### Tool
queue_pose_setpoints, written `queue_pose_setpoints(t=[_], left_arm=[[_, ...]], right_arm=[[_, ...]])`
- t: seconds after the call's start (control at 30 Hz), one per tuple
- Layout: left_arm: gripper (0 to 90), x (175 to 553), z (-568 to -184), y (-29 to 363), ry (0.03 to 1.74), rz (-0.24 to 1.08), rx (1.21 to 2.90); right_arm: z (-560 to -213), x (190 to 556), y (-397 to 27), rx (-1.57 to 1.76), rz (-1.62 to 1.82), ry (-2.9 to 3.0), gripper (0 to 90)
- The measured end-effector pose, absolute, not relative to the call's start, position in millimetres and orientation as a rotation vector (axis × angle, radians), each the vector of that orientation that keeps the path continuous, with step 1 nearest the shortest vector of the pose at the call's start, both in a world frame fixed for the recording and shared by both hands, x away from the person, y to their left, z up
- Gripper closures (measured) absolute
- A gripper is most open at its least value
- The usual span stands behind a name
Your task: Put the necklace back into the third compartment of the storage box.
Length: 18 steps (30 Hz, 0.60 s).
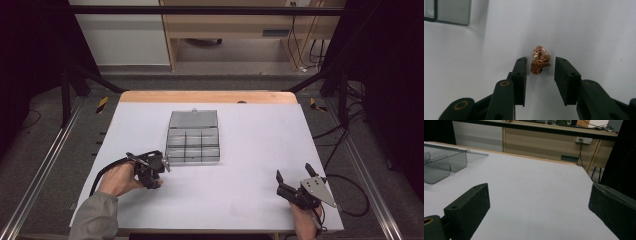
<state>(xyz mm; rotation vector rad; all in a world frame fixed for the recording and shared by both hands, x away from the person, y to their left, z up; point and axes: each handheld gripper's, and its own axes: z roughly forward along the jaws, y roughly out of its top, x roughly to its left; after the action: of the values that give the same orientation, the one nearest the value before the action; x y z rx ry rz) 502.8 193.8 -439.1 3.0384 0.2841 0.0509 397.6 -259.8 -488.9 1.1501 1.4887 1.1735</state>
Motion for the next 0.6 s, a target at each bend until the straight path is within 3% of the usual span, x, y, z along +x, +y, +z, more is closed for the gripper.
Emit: queue_pose_setpoints(t=[0.37,0.6], left_arm=[[64.5,505.4,-441.8,192.0,0.33,0.031,3.059],[79.0,502.1,-441.5,190.6,0.306,0.039,3.069]], right_arm=[[-488.9,397.7,-259.3,1.149,1.17,1.492,4.2],[-488.9,397.7,-258.6,1.144,1.163,1.495,4.2]])
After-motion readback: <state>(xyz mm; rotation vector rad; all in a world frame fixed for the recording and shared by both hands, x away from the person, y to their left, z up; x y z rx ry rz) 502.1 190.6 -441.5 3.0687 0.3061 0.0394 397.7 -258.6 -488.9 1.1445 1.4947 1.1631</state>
